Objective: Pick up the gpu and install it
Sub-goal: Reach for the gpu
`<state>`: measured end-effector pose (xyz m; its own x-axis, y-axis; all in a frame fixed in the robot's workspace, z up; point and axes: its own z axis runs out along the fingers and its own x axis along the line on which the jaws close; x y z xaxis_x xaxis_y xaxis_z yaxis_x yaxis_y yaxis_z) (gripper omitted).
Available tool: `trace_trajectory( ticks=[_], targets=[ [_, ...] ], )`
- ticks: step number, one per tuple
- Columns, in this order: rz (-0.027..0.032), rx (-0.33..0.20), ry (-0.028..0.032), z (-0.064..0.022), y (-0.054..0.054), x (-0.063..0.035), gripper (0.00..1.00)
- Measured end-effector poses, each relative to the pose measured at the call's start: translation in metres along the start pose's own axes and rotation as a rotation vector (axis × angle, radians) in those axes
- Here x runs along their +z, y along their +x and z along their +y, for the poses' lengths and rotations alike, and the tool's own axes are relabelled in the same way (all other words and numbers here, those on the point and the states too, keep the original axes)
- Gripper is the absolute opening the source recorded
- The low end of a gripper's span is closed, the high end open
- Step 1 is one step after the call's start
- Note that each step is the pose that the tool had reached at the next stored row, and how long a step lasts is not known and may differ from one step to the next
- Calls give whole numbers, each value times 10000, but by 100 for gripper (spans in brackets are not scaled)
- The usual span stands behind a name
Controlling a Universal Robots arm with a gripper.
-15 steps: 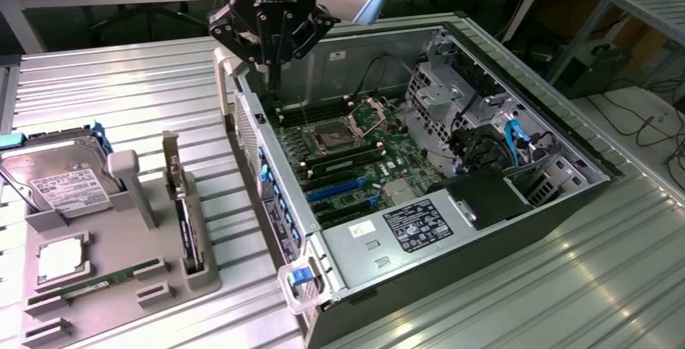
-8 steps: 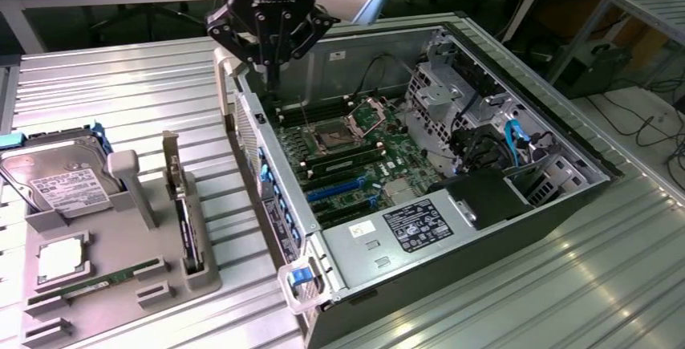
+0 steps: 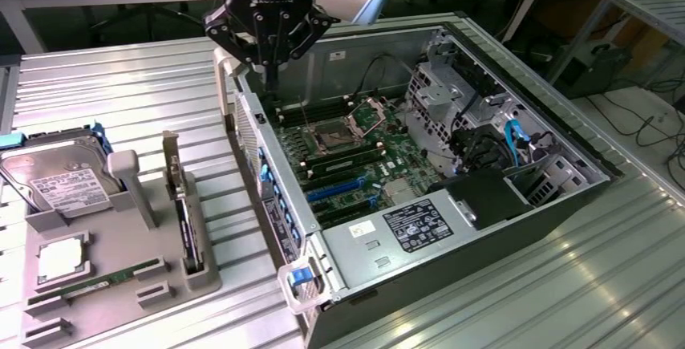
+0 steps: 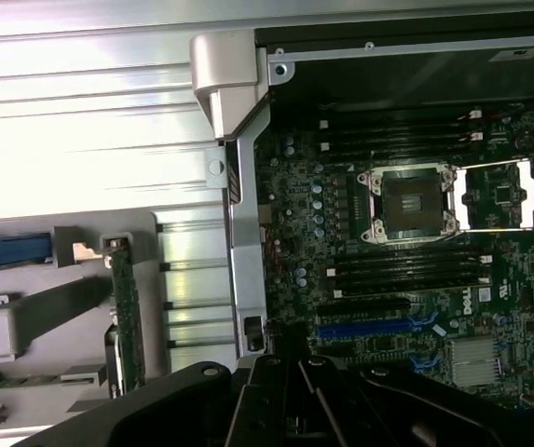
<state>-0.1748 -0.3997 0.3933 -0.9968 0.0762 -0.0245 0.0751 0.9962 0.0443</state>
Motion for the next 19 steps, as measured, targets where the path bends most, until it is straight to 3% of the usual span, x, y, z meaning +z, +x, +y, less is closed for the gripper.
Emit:
trace_trajectory(
  ticks=[19],
  targets=[
    [2,-22,-10,-57,210,-8,11]
  ],
)
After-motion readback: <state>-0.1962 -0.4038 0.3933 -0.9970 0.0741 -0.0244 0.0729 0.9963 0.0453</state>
